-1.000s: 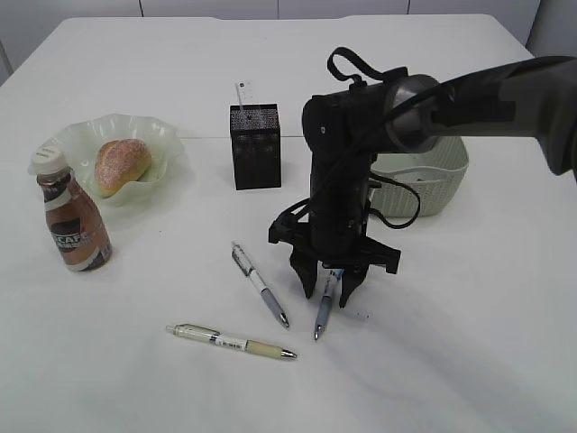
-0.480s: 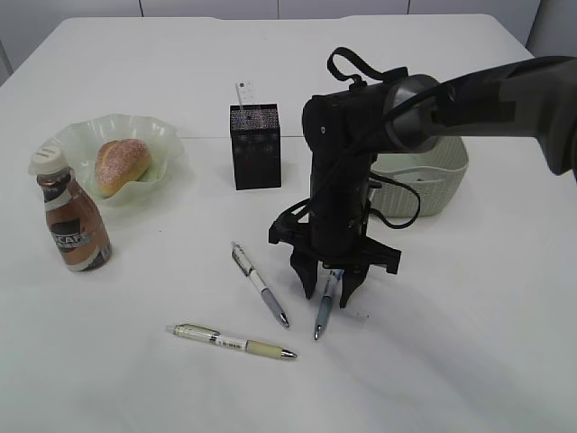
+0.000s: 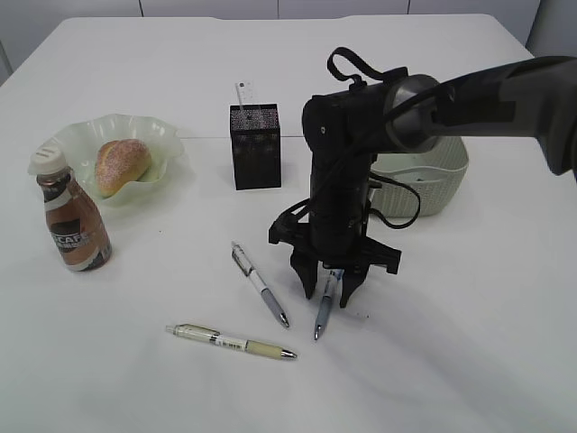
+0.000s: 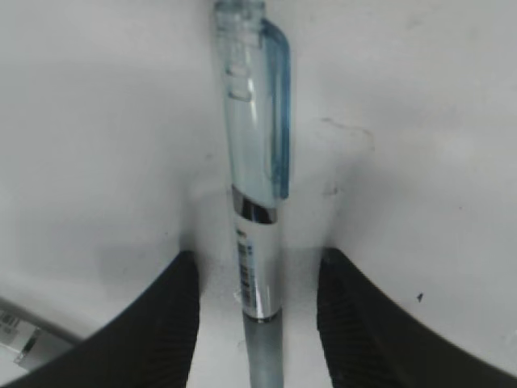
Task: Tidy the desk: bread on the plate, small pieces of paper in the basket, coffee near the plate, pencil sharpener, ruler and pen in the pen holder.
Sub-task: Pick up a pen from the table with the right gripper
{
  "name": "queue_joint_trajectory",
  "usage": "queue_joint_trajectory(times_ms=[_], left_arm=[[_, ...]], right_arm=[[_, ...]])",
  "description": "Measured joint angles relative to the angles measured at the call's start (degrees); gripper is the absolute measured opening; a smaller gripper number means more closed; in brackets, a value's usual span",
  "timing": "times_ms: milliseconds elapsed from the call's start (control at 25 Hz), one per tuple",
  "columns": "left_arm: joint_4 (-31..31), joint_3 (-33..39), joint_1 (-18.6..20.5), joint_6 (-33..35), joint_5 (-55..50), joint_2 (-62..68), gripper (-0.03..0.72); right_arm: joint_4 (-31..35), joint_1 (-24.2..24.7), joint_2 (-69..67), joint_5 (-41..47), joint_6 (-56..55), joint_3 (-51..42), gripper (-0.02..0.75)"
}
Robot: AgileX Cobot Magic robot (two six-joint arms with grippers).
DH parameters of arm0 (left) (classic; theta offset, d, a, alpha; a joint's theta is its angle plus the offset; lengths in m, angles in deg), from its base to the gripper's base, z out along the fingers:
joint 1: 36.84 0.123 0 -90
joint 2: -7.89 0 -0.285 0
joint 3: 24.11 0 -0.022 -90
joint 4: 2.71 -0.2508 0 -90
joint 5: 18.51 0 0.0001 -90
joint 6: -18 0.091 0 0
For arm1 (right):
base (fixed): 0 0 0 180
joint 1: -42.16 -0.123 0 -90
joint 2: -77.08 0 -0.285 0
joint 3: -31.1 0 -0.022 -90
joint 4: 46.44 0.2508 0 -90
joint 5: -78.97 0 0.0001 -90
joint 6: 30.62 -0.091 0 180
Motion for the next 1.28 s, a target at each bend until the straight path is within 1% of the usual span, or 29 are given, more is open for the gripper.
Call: queue_joint_trajectory(times_ms=[1280], left_arm=[[0.0,0.0,0.0,0.0,0.0,0.0,0.370]], right_arm=[[-0.4,0.0,0.0,-0.1,0.0,0.0,0.351]])
